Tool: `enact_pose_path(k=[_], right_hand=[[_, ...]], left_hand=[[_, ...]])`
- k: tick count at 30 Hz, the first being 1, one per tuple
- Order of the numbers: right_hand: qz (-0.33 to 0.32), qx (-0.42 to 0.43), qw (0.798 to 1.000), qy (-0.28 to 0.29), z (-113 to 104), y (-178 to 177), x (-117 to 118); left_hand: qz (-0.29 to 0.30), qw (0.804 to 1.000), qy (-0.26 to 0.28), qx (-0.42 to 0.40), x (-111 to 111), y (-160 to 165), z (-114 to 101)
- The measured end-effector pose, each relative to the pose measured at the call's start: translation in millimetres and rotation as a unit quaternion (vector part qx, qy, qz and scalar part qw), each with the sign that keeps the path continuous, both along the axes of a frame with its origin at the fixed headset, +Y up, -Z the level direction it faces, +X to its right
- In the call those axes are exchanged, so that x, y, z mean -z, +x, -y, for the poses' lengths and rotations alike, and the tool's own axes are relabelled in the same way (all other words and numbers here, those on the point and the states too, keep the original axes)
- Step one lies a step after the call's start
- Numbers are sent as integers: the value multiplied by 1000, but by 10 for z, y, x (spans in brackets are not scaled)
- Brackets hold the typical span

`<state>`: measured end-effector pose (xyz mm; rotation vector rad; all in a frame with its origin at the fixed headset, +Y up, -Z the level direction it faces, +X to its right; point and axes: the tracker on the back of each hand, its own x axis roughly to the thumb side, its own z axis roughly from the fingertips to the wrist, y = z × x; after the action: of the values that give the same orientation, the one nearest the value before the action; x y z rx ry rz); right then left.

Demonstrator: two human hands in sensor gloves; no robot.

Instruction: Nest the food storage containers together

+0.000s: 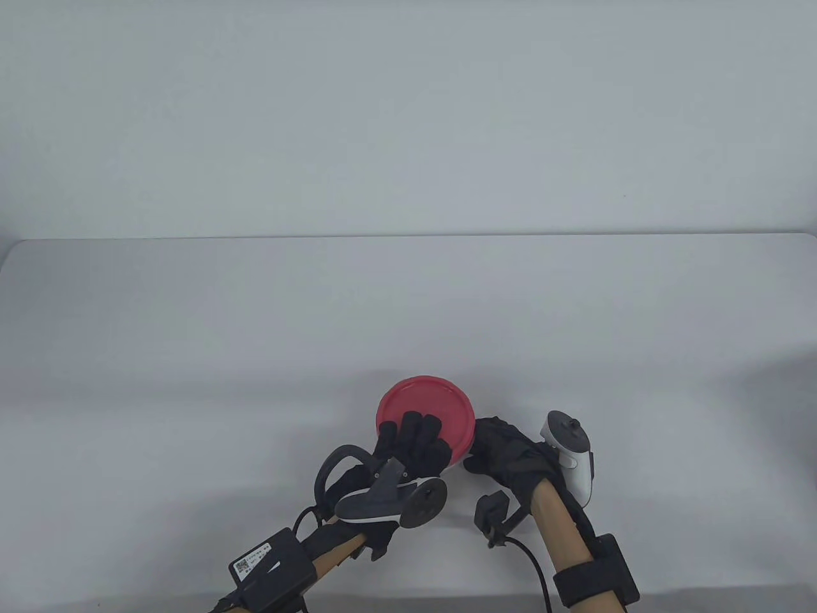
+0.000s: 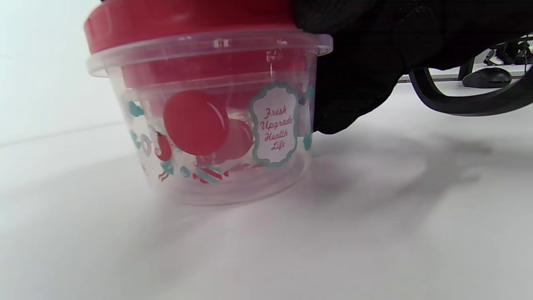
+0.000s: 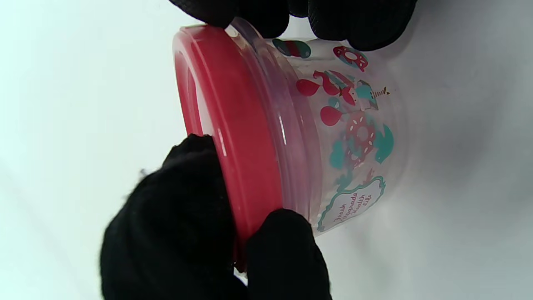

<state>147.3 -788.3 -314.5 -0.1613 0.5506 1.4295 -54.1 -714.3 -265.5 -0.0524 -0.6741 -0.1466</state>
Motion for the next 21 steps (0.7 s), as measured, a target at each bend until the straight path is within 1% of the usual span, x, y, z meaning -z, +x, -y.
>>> enact_pose_path(k=[4,7,9,11,12,13,14,15,17,19,21], right_hand=[[-1,9,1000,-2,10,-5,0],[1,7,1000,0,10,-4,0],[-3,7,1000,1,14,-7,5],[-6,9,1000,1,17,-16,2],[-5,9,1000,1,17,-17,-2],[-3,9,1000,2,19,-15,-2],[-2,10,1000,2,21,-13,0],[-4,12,1000,1,21,-14,1],[5,6,1000,11,13,-20,-7],[30,-18,999,26,10,-28,3],[32,-11,999,32,24,-37,11]], left_hand=[[-3,1000,-17,-11,26,-3,-49],[-14,999,-17,-50,66,9,-112],[-38,995,-63,-69,126,38,-74],[-102,981,-146,-75,157,78,67],[-115,975,-174,-76,157,100,120],[-119,980,-137,-81,139,106,110],[-115,983,-112,-84,139,104,107],[-101,986,-106,-76,133,99,121],[-78,989,-103,-69,135,56,95],[-55,990,-115,-67,157,-15,67],[-37,990,-120,-68,162,-94,40]])
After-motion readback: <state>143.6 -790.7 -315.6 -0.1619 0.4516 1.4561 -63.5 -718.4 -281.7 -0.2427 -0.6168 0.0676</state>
